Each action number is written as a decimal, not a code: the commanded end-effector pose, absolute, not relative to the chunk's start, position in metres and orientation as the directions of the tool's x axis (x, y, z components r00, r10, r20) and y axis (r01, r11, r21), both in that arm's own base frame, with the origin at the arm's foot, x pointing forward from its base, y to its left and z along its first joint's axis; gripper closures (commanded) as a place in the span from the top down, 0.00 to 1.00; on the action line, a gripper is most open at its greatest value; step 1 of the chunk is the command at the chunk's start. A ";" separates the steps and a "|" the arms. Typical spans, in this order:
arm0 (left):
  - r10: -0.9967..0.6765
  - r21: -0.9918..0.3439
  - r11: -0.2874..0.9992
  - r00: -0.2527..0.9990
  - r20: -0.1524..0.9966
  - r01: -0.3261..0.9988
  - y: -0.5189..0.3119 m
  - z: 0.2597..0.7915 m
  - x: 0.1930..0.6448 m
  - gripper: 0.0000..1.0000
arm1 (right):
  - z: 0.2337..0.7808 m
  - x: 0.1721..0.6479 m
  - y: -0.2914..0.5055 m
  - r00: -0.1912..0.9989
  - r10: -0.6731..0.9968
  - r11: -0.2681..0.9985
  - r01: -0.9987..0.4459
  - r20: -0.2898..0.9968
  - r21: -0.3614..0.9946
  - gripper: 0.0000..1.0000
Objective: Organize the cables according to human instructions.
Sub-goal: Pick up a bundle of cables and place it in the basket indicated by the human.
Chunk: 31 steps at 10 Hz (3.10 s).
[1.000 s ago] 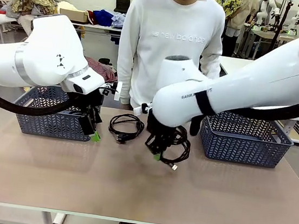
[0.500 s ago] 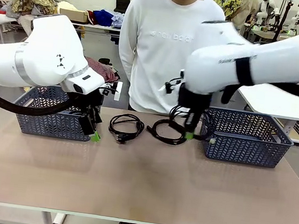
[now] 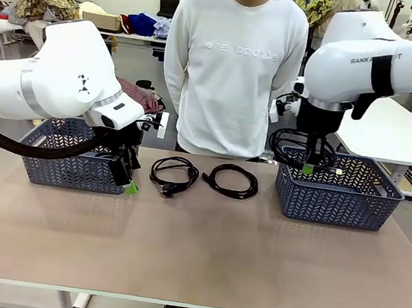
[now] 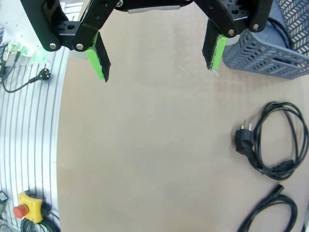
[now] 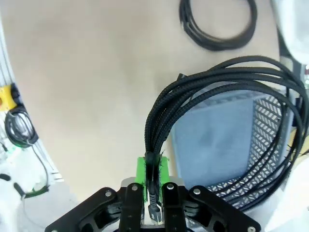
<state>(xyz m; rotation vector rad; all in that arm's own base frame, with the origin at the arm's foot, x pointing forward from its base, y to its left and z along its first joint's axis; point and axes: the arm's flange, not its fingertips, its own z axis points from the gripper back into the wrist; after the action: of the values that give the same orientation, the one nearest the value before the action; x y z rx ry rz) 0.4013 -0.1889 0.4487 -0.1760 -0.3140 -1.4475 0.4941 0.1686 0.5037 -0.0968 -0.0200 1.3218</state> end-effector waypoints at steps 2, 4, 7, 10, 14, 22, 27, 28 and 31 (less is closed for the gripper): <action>-0.946 0.072 0.121 0.094 0.310 0.990 -0.187 0.450 0.401 1.00 | 0.512 0.513 0.155 0.252 0.968 0.250 -0.963 -0.010 -0.098 0.00; -0.946 0.072 0.121 0.094 0.310 0.990 -0.187 0.450 0.401 1.00 | 0.505 0.503 0.158 0.251 0.967 0.247 -0.965 -0.037 -0.084 0.00; -0.946 0.072 0.121 0.094 0.310 0.990 -0.187 0.450 0.401 1.00 | 0.505 0.503 0.158 0.251 0.967 0.247 -0.965 -0.037 -0.084 0.00; -0.946 0.072 0.121 0.094 0.310 0.990 -0.187 0.450 0.401 1.00 | 0.503 0.513 0.149 0.223 0.974 0.219 -0.972 -0.041 -0.086 0.12; -0.946 0.072 0.121 0.094 0.310 0.990 -0.187 0.450 0.401 1.00 | 0.495 0.522 0.089 0.158 0.985 0.153 -0.986 -0.070 -0.074 0.12; -0.946 0.072 0.121 0.094 0.310 0.990 -0.187 0.450 0.401 1.00 | 0.447 0.570 0.054 0.057 0.997 0.053 -0.995 -0.053 -0.083 0.12; -0.946 0.072 0.121 0.094 0.310 0.990 -0.187 0.450 0.401 1.00 | 0.442 0.588 0.060 0.087 0.994 0.082 -0.995 -0.071 -0.064 0.12; -0.946 0.072 0.121 0.094 0.310 0.990 -0.187 0.450 0.401 1.00 | 0.441 0.589 0.060 0.090 0.994 0.085 -0.994 -0.068 -0.066 0.12; -0.946 0.072 0.121 0.094 0.310 0.990 -0.187 0.450 0.401 1.00 | 0.436 0.594 0.059 0.120 0.990 0.117 -0.992 -0.070 -0.044 0.32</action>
<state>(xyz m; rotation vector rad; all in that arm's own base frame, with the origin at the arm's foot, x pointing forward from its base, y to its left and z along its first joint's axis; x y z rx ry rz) 0.4014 -0.1890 0.4488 -0.1759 -0.3142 -1.4475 0.5869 0.0583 0.4324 -0.0792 0.0032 1.4781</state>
